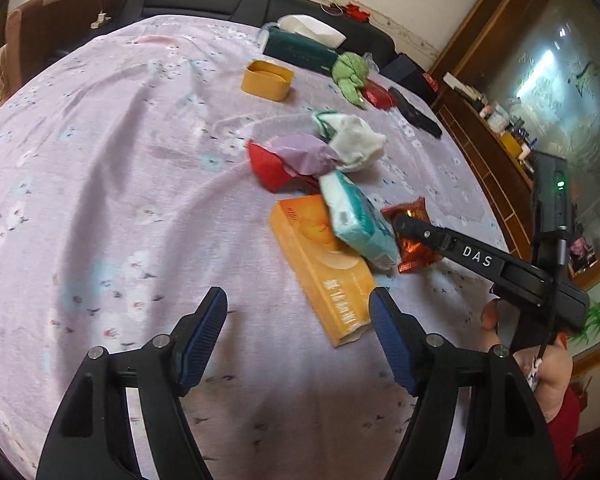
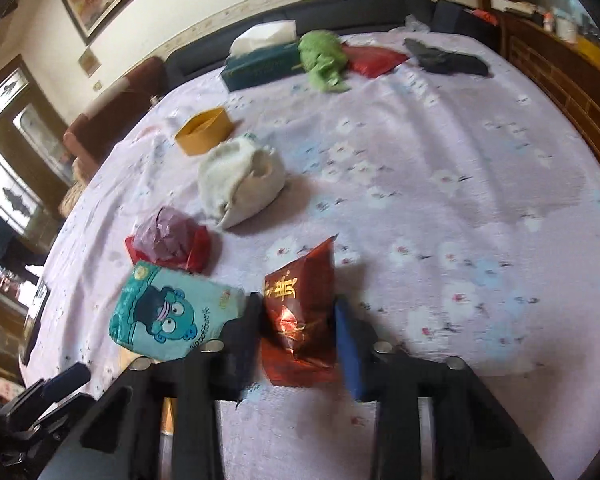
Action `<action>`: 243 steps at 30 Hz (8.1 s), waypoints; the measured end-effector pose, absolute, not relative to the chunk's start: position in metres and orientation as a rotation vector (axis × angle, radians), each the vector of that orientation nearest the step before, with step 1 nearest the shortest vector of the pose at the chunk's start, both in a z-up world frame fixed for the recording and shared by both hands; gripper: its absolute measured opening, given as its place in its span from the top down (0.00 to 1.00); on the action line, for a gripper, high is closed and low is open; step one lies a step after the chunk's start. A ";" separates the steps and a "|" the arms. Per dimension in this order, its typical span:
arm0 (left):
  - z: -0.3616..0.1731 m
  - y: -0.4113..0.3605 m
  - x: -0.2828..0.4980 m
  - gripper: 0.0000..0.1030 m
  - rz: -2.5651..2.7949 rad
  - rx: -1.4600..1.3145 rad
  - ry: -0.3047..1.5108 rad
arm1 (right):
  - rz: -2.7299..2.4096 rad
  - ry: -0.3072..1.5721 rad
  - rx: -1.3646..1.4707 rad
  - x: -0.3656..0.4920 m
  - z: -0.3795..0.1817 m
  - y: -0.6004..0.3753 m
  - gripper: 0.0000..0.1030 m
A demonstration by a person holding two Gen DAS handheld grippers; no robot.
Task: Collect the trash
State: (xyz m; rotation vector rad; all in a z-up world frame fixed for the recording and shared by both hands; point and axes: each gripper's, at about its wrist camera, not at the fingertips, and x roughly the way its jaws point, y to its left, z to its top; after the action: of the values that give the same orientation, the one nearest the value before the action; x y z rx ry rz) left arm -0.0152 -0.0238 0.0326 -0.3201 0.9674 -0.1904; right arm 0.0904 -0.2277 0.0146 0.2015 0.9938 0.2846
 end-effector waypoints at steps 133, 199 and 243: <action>0.024 -0.113 -0.051 0.35 -0.254 0.021 0.951 | 0.037 0.716 0.215 -0.057 0.058 -0.330 0.67; 0.112 -0.402 -0.056 0.56 -0.779 0.185 0.815 | -0.382 0.465 0.550 -0.167 0.106 -0.588 0.67; 0.091 -0.171 -0.007 0.33 -0.366 0.028 0.824 | -0.076 0.650 0.369 -0.098 0.091 -0.460 0.41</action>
State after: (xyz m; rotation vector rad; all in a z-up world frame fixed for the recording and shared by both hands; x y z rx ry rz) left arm -0.0066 -0.1710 0.0910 0.0279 0.8240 -0.3658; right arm -0.0978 -0.4602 0.0915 0.3692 0.6501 -0.0763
